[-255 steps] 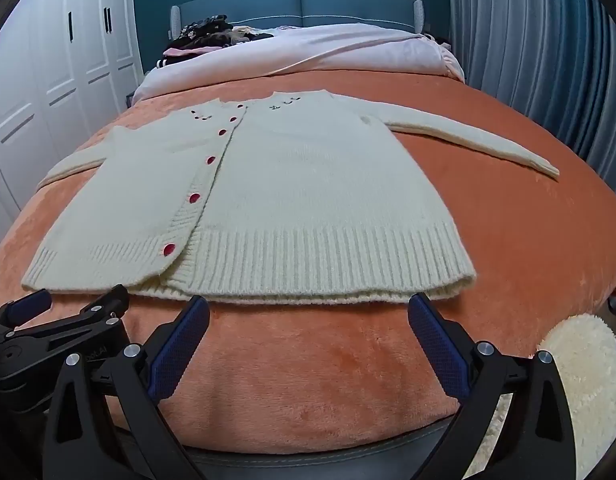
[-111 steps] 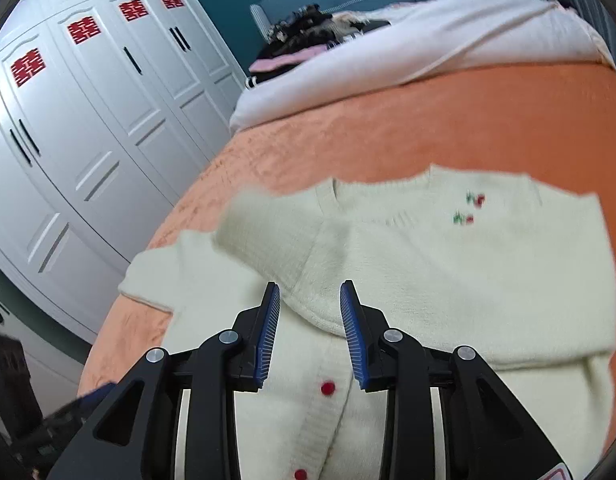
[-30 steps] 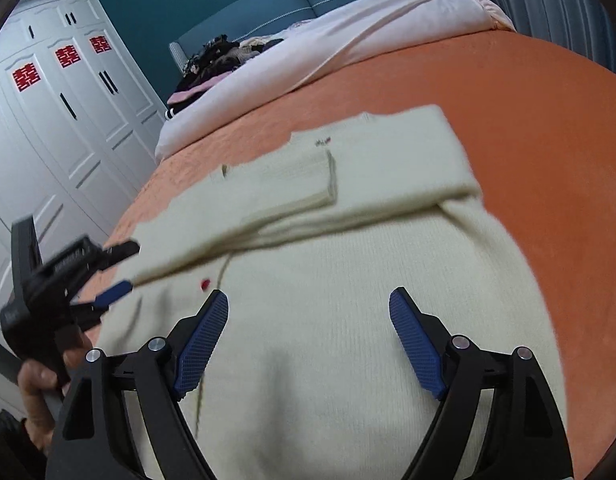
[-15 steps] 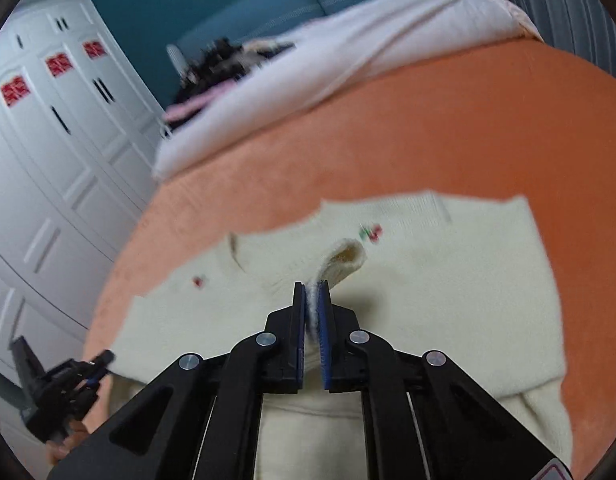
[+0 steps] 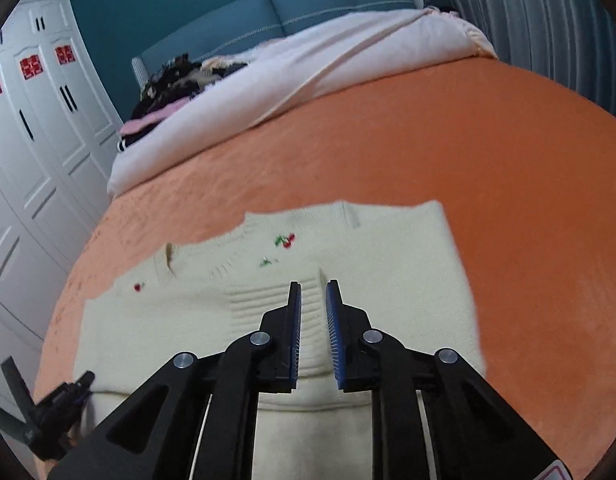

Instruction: Fold small clothes

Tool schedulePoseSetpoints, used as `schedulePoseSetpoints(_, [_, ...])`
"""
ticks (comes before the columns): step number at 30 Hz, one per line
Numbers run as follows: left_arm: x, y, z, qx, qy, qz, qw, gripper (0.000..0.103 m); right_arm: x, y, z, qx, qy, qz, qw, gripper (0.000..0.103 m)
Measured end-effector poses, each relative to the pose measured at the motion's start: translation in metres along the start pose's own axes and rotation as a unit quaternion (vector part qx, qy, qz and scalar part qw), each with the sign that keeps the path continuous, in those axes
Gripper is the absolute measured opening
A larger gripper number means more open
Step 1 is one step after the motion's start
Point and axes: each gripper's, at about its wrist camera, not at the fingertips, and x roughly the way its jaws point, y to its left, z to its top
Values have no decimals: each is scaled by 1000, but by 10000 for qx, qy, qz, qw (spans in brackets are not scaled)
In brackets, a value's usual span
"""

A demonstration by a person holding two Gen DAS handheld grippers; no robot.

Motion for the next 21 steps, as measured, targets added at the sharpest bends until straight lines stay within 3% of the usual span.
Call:
schedulePoseSetpoints(3, [1,0,-2,95,-61,49,9999,17,29,50,-5,-869,313,123,9956,16])
schedulePoseSetpoints(6, [0,3,-1,72,-71,3,9999,18,96,53,-29,-989,1270,-156,9868,16])
schedulePoseSetpoints(8, [0,5,-2,62,-87,-34,9999,18,99,51,-27,-864,1063,-175,9904,10])
schedulePoseSetpoints(11, [0,5,-4,66,-128,-60,9999,18,78,45,-15,-243,799,272,9961,14])
schedulePoseSetpoints(12, [0,5,-4,69,-138,-67,9999,19,76,44,-16,-233,700,197,9971,14])
schedulePoseSetpoints(14, [1,6,-5,72,-147,-83,9998,20,102,36,-27,-389,1150,-216,9924,15])
schedulePoseSetpoints(17, [1,5,-3,71,-116,-90,9999,21,94,30,-28,-340,1111,-99,9932,11])
schedulePoseSetpoints(19, [-2,4,1,91,37,-132,9999,24,68,21,-25,13,1064,82,9943,23])
schedulePoseSetpoints(21, [-20,3,2,243,171,-166,9994,34,21,10,-26,28,861,217,9960,28])
